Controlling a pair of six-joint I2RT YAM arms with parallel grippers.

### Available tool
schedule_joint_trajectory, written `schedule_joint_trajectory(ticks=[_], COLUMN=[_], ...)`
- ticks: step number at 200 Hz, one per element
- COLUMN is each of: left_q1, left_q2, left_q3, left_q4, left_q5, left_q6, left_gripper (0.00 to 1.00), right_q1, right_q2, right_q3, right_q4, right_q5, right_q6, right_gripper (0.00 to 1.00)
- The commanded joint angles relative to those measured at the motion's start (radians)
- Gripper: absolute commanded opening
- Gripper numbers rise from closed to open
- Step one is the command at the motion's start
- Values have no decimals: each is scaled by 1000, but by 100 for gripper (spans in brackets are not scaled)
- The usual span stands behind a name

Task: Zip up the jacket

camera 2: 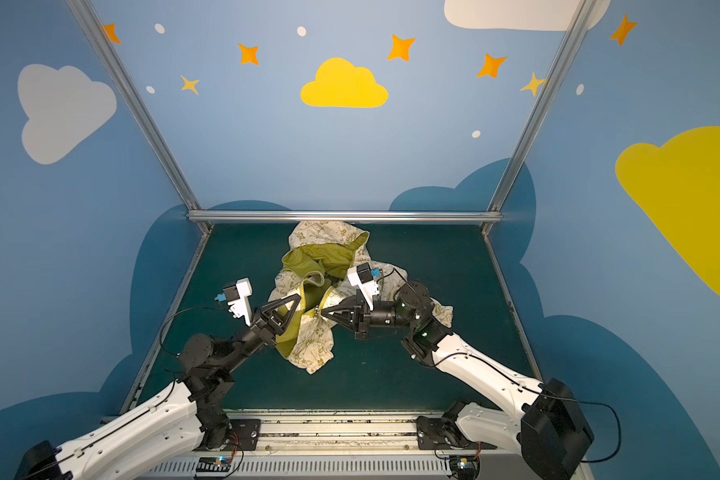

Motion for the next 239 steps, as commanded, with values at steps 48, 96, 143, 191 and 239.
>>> schedule_joint_trajectory(ticks=[48, 96, 143, 191, 239], left_q1=[-7, -15, -19, -23, -23], left_q2=[39, 48, 51, 50, 47], left_q3=[49, 44, 45, 40, 39], left_q4=[84, 111, 99, 89, 93], left_q5=[23, 14, 18, 20, 22], left_q6=[4, -14, -8, 0, 4], left_gripper=[3, 3, 3, 3, 3], right_q1=[1, 1, 1, -1, -1], right_q2=[70, 78, 78, 77, 80], right_q3=[74, 74, 78, 89, 95], right_q4=[-3, 4, 2, 1, 11], right_q5=[-52, -54, -56, -66, -72], right_q6=[17, 21, 25, 28, 41], right_gripper=[0, 0, 0, 0, 0])
